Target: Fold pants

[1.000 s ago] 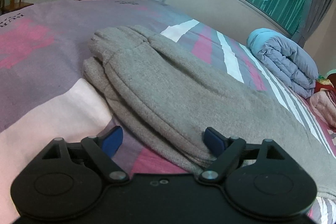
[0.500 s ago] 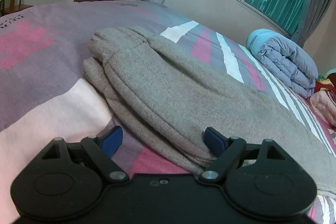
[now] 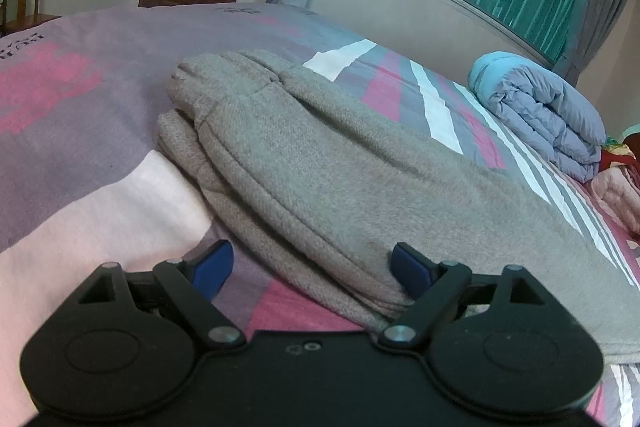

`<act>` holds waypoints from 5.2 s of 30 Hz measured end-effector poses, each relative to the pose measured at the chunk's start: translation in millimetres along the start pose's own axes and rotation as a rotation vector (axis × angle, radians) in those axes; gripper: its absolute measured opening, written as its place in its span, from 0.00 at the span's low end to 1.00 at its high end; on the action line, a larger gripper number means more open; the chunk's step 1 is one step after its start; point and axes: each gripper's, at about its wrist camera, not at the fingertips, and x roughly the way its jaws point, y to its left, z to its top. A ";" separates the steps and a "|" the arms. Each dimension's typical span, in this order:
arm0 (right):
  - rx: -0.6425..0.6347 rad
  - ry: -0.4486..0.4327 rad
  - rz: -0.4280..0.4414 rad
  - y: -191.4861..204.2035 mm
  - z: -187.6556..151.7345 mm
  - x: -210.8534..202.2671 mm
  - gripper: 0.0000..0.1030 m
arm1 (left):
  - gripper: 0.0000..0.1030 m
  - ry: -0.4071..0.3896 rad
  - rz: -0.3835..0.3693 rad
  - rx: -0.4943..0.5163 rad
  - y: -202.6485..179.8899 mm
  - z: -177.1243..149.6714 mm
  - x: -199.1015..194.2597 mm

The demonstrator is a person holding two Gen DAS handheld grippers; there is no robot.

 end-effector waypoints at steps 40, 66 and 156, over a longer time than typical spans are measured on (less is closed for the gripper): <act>-0.156 0.168 0.172 126.0 -110.8 -33.0 0.64 | 0.81 -0.147 0.021 -0.008 -19.6 54.4 -61.9; -0.878 0.607 0.484 402.3 -311.5 240.0 0.56 | 0.68 -0.153 0.384 -0.223 29.1 59.3 20.7; 0.257 0.175 -0.068 -35.5 -18.0 19.2 0.08 | 0.93 -0.052 0.253 -0.080 -22.6 -13.9 -25.3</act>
